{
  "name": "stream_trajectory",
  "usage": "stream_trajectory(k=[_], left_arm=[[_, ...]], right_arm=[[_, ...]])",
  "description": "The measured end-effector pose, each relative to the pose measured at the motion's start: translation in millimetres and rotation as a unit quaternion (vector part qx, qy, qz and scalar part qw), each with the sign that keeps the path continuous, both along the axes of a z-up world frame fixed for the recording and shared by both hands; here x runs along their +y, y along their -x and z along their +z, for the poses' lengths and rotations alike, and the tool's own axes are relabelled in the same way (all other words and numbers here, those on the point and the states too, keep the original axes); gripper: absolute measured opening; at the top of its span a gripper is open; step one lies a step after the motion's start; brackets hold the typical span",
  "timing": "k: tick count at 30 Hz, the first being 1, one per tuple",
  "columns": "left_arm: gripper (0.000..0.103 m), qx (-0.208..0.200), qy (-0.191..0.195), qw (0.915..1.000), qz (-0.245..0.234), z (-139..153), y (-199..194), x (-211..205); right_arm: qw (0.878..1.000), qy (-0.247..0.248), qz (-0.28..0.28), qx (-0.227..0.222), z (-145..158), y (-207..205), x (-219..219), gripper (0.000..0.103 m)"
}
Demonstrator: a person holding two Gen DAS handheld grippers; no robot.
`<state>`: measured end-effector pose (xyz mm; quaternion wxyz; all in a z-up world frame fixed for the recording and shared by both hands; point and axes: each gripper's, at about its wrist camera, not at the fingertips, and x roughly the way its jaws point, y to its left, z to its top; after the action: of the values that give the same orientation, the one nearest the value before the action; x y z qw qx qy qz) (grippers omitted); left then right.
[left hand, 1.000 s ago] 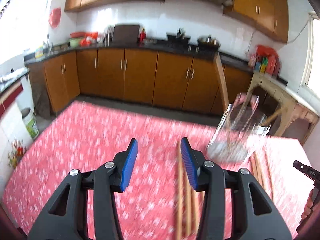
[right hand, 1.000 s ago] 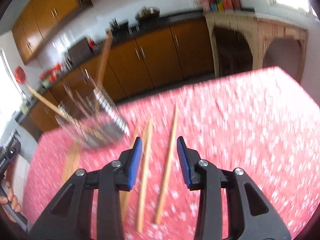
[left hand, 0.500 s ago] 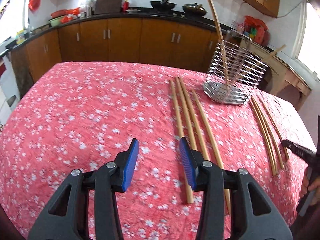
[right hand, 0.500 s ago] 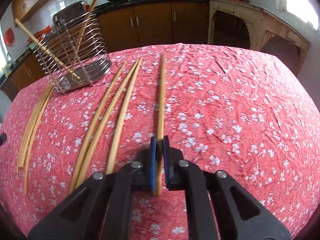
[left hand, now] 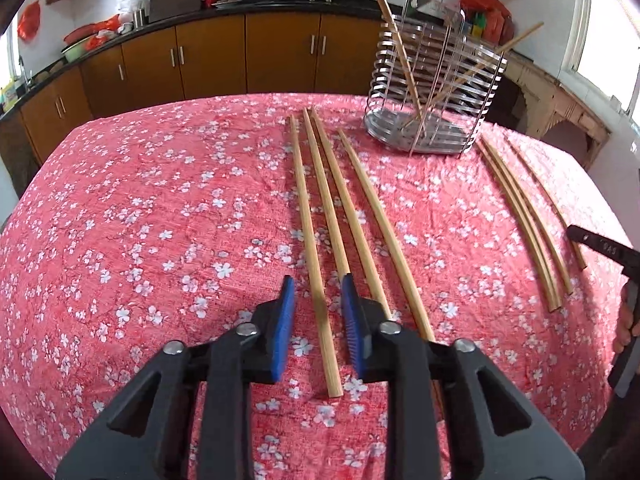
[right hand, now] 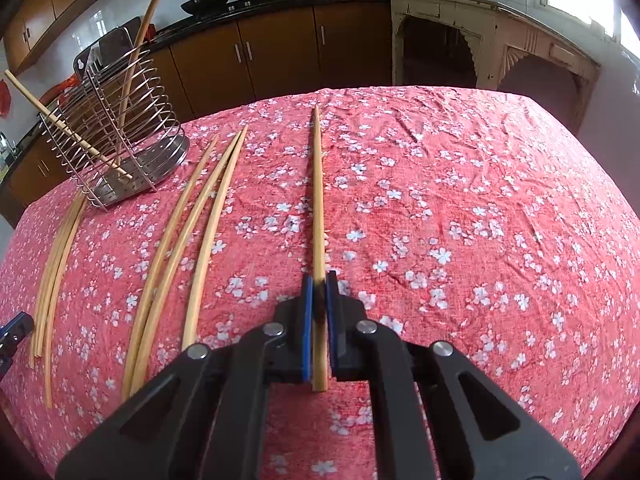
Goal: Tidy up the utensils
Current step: 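Close the right tool on a chopstick while the left tool grasps another chopstick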
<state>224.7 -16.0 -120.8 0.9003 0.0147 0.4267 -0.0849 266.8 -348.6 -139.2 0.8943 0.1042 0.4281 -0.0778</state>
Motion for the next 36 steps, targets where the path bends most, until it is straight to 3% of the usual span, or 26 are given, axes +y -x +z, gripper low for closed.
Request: stream_trajectory(k=[6,15,23,36], left_arm=[[0.007,-0.003,-0.017,0.9998,0.011,-6.1,-3.1,0.7],[0.007,0.0,-0.015,0.9964,0.084,-6.5,-29.4,38.1],[0.008,-0.001,0.011,0.9968,0.079,-7.7,-31.2,53.9],[0.009,-0.003,-0.012,0.9968,0.079,-7.0,-28.2,43.2]], right_arm=[[1.0,0.012,0.004,-0.006,-1.0,1.0,2.7,0.008],[1.0,0.005,0.003,-0.007,-1.3,8.2,1.6,0.008],[1.0,0.013,-0.001,-0.01,-1.1,11.7,2.8,0.008],[1.0,0.01,-0.002,-0.011,-1.0,12.3,2.3,0.008]])
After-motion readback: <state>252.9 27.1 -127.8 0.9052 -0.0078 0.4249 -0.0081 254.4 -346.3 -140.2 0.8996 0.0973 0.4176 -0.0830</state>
